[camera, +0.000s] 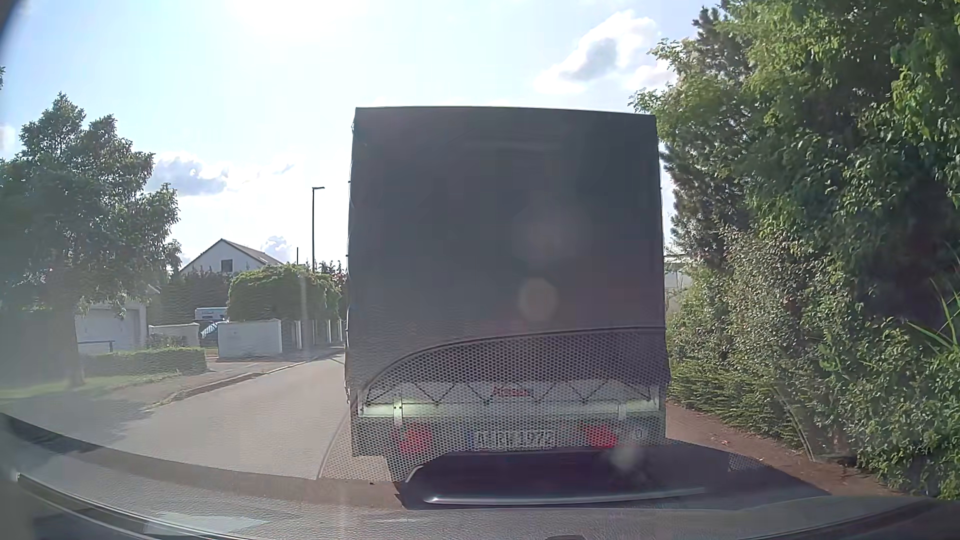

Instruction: Follow the waypoints while adhering to traffic rules and regulations

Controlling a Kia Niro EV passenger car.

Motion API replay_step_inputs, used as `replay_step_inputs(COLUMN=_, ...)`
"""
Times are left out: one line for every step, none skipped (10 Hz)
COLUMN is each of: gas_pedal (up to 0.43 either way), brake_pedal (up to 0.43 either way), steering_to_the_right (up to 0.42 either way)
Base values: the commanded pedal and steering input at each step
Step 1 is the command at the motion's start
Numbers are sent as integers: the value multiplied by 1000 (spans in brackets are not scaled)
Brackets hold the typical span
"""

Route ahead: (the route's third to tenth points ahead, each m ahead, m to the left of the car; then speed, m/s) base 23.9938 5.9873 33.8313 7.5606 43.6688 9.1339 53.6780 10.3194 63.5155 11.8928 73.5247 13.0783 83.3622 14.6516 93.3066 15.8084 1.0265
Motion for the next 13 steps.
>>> replay_step_inputs(gas_pedal=0, brake_pedal=256, steering_to_the_right=-179)
replay_step_inputs(gas_pedal=0, brake_pedal=213, steering_to_the_right=-188)
replay_step_inputs(gas_pedal=0, brake_pedal=195, steering_to_the_right=-197)
replay_step_inputs(gas_pedal=0, brake_pedal=189, steering_to_the_right=-209)
replay_step_inputs(gas_pedal=0, brake_pedal=195, steering_to_the_right=-217)
replay_step_inputs(gas_pedal=0, brake_pedal=207, steering_to_the_right=-223)
replay_step_inputs(gas_pedal=0, brake_pedal=226, steering_to_the_right=-224)
replay_step_inputs(gas_pedal=0, brake_pedal=232, steering_to_the_right=-223)
replay_step_inputs(gas_pedal=0, brake_pedal=232, steering_to_the_right=-217)
replay_step_inputs(gas_pedal=0, brake_pedal=226, steering_to_the_right=-210)
replay_step_inputs(gas_pedal=0, brake_pedal=189, steering_to_the_right=-200)
replay_step_inputs(gas_pedal=0, brake_pedal=165, steering_to_the_right=-182)
replay_step_inputs(gas_pedal=0, brake_pedal=165, steering_to_the_right=-161)
